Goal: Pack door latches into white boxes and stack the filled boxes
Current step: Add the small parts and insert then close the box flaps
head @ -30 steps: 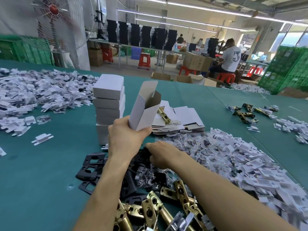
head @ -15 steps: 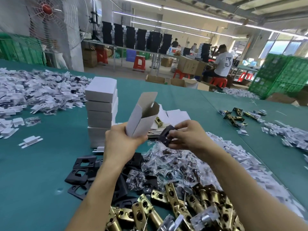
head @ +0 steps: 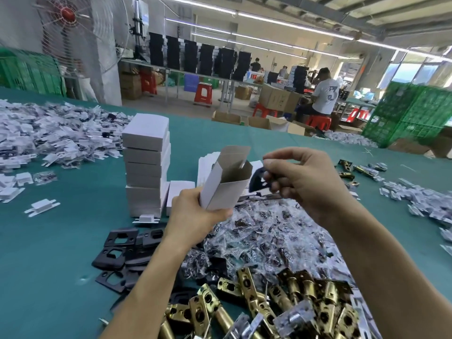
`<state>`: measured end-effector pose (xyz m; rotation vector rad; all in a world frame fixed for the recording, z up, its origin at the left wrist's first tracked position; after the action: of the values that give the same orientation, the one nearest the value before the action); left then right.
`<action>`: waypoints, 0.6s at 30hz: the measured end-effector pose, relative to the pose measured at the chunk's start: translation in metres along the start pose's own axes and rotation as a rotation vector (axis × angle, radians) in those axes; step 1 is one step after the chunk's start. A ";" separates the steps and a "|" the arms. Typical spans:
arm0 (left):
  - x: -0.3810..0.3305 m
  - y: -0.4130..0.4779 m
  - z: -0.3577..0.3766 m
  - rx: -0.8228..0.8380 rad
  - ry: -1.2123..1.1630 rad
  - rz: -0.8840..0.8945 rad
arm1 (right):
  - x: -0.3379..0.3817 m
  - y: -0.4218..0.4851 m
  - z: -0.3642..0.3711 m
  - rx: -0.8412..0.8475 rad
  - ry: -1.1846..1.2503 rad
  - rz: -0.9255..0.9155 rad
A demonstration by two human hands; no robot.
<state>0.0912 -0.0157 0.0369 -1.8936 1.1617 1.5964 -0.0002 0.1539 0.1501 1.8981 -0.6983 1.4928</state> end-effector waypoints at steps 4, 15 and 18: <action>0.003 0.000 0.007 0.041 -0.013 -0.022 | 0.002 -0.002 0.014 0.134 0.166 -0.014; -0.001 -0.002 0.022 0.220 -0.071 0.002 | 0.048 -0.009 0.015 -0.051 -0.853 -0.480; -0.003 -0.002 0.025 0.235 -0.074 0.042 | 0.060 -0.017 0.025 -0.011 -0.906 -0.579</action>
<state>0.0774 0.0052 0.0329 -1.6580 1.3024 1.4657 0.0417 0.1455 0.2016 2.4607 -0.4361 0.2339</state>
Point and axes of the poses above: each hand's wrist, its own y-axis towards the middle knuckle, its own z-axis out of the palm, x = y × z, the point moved 10 cm from there along y, towards the middle knuckle, and after that the axes turned 6 degrees about x, right-handed, at the moved point
